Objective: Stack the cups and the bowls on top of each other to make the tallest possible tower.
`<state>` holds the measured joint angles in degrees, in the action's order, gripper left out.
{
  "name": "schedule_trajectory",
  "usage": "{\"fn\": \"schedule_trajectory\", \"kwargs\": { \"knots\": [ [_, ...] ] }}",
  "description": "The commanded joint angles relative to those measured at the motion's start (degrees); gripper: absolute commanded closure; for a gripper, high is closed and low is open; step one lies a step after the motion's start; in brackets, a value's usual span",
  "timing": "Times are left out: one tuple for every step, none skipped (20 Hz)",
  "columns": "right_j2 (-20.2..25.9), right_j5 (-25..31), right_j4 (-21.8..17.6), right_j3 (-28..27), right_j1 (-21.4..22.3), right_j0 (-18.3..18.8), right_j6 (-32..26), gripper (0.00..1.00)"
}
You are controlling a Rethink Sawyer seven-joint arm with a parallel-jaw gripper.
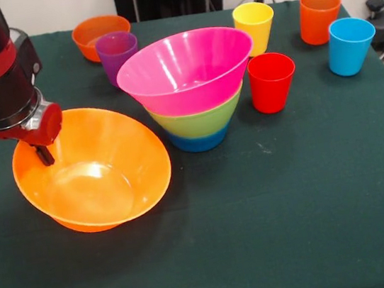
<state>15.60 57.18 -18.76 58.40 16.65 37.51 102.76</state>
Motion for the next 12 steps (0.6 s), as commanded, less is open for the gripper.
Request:
{"fn": "schedule_trajectory", "kwargs": {
  "knots": [
    [2.08,-1.03,-3.19,6.66,2.75,-1.57,-9.84,1.00],
    [1.91,-0.19,-2.60,7.92,4.37,-1.75,-9.12,1.00],
    [1.73,0.84,-2.11,9.11,6.21,-1.96,-8.68,1.00],
    [1.54,2.57,-1.57,9.72,7.84,-2.27,-8.26,1.00],
    [1.36,4.30,-1.02,10.33,9.47,-2.59,-7.83,1.00],
    [1.03,5.88,-0.70,10.77,11.08,-3.01,-7.31,1.00],
    [0.77,6.95,-0.53,11.40,12.70,-3.37,-6.97,1.00],
    [0.58,8.22,-0.23,11.82,13.92,-3.66,-6.57,1.00],
    [0.49,9.18,0.18,12.44,15.08,-3.87,-6.12,1.00],
    [0.57,9.65,0.78,13.45,16.21,-3.87,-5.64,1.00],
    [0.70,9.81,1.47,14.43,17.15,-3.80,-4.86,1.00],
    [0.63,10.38,1.92,15.00,17.79,-3.91,-4.12,1.00]
  ]
}}
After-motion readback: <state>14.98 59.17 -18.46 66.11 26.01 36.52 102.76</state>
